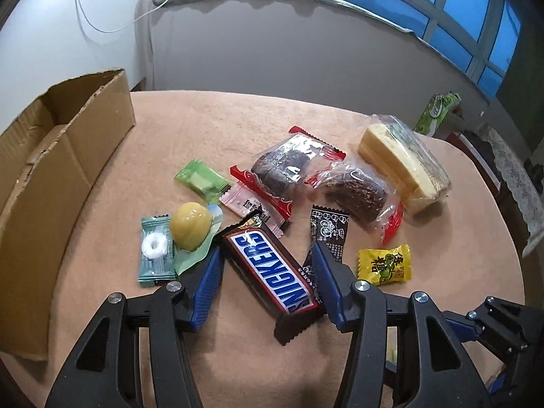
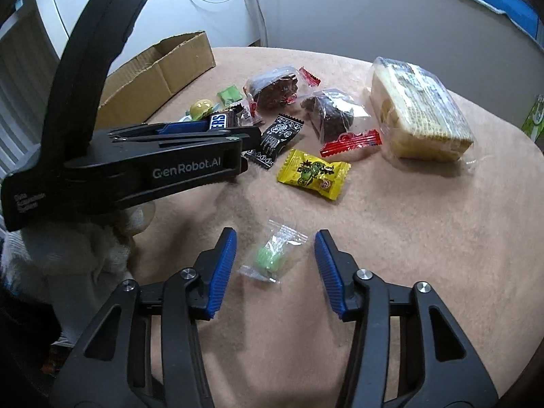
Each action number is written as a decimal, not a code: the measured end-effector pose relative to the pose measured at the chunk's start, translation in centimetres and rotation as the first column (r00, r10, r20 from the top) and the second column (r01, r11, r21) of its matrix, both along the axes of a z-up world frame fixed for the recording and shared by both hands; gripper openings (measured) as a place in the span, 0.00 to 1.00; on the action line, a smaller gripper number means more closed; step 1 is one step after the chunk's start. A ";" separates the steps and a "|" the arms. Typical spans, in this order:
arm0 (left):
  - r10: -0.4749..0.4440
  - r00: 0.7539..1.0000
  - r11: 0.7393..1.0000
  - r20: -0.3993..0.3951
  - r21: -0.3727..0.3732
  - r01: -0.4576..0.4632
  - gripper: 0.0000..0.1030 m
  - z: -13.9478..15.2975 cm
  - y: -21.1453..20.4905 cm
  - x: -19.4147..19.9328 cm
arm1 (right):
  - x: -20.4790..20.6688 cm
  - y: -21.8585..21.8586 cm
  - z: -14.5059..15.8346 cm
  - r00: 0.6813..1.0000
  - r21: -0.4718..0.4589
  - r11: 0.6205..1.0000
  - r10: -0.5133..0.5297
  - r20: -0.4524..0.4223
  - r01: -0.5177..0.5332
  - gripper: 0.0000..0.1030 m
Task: Organize snacks
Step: 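Grasp a Snickers bar with the left tool while the right tool grasps the green candy bag, then carry both snacks into the cardboard box and open both tools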
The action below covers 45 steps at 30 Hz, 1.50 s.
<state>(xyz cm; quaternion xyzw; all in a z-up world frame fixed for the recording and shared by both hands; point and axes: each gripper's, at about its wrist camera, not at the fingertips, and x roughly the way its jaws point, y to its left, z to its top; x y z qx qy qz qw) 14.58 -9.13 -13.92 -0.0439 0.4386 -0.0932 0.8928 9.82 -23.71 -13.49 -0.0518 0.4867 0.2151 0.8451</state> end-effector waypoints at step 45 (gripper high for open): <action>0.060 0.974 0.994 0.218 -0.098 -0.039 0.26 7.6 9.9 -7.2 | 1.4 2.3 7.5 0.993 0.087 0.996 0.001 0.122 -0.011 0.21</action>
